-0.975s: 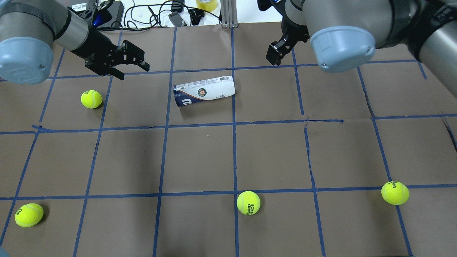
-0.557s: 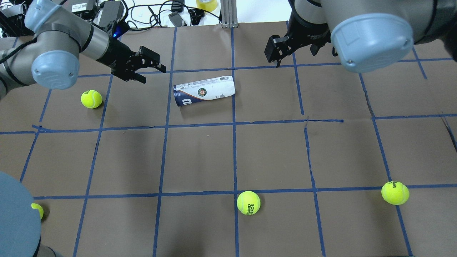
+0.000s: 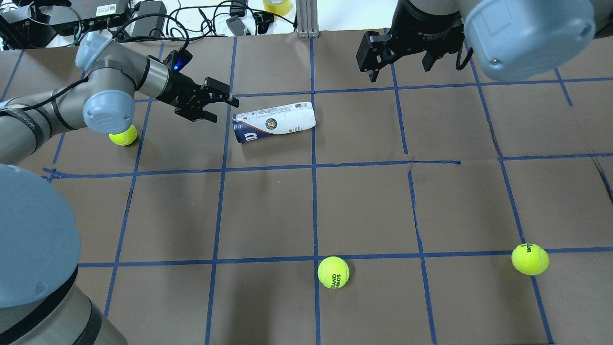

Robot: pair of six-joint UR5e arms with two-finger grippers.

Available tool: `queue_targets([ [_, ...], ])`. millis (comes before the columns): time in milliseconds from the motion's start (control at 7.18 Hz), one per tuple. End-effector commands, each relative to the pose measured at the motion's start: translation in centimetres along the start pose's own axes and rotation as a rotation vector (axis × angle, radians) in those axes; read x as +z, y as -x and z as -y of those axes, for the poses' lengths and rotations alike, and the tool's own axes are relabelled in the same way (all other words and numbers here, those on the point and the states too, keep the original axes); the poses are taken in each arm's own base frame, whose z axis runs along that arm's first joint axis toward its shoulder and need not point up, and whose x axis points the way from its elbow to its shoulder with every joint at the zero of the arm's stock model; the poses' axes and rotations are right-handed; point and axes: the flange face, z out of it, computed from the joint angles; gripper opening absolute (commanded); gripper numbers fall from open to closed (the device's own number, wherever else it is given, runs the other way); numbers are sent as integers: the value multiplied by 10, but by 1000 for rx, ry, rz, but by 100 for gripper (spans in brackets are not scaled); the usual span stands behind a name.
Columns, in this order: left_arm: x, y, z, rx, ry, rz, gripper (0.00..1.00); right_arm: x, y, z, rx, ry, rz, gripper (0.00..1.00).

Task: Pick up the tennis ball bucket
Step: 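Reach the left gripper to the tube's blue open end and grasp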

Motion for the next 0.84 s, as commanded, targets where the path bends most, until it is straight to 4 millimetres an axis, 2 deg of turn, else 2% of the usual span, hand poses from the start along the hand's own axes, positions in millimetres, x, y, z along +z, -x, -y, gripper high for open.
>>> queue_targets([
  [0,23,17,1,-53,30,-30,100,1,0,0,2,-16,-2,100],
  [279,27,12,2,-111,29,-101,100,7,1,-2,10,4,-1,100],
  [697,43,15,-6,-124,56,-108,100,5,-2,-3,21,8,-1,100],
])
